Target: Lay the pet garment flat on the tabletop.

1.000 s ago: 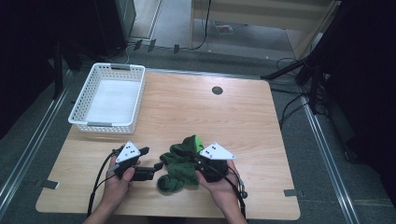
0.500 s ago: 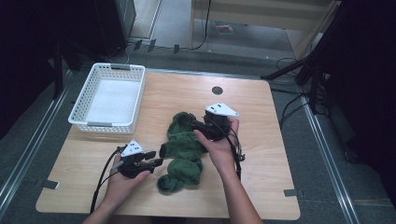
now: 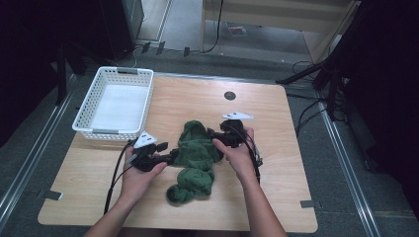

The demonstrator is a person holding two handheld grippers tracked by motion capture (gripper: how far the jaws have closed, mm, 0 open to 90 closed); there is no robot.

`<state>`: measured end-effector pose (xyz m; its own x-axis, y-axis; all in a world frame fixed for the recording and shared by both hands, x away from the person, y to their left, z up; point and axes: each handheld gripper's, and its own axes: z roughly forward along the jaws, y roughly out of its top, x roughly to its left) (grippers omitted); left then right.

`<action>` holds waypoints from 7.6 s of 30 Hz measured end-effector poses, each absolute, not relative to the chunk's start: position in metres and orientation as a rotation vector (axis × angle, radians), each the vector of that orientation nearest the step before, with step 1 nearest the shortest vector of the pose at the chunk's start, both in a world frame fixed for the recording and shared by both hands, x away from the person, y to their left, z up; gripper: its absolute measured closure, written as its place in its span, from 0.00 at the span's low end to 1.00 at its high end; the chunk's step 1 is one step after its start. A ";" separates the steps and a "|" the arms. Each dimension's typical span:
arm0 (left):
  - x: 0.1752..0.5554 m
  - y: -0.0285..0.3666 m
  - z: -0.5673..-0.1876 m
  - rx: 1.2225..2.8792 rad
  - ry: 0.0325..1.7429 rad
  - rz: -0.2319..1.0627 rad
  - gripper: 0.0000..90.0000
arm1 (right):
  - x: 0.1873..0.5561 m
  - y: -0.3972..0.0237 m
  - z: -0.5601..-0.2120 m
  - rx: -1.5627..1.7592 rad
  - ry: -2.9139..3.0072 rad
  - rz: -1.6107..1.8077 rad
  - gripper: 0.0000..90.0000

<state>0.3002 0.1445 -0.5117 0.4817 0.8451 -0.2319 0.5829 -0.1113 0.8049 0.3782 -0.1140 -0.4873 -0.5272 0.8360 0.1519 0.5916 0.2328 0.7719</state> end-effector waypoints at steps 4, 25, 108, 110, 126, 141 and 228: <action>0.330 0.133 -0.515 1.813 1.280 0.360 0.52 | 0.390 -0.101 -0.501 1.337 2.279 1.193 0.47; 0.379 0.120 -0.521 1.994 1.400 0.485 1.00 | 0.388 -0.135 -0.501 1.267 2.099 1.194 1.00; 0.408 0.089 -0.536 2.020 1.268 0.384 0.99 | 0.425 -0.112 -0.536 1.389 2.343 1.078 0.99; 0.405 0.086 -0.529 2.011 1.219 0.469 1.00 | 0.423 -0.115 -0.531 1.380 2.310 1.125 1.00; 0.414 0.102 -0.529 1.843 1.393 0.384 0.70 | 0.423 -0.146 -0.516 1.475 2.112 1.289 0.72; 0.428 0.089 -0.540 1.955 1.350 0.390 0.96 | 0.431 -0.117 -0.539 1.428 2.254 1.060 0.98; 0.238 0.163 -0.552 1.805 1.157 0.155 0.84 | 0.231 -0.214 -0.517 1.532 1.933 1.288 0.61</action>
<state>0.2384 0.1631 -0.5516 0.5439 0.7594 -0.3571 0.6386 -0.0986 0.7632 0.2313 -0.2135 -0.5166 -0.3496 0.9031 0.2493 0.5778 -0.0017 0.8162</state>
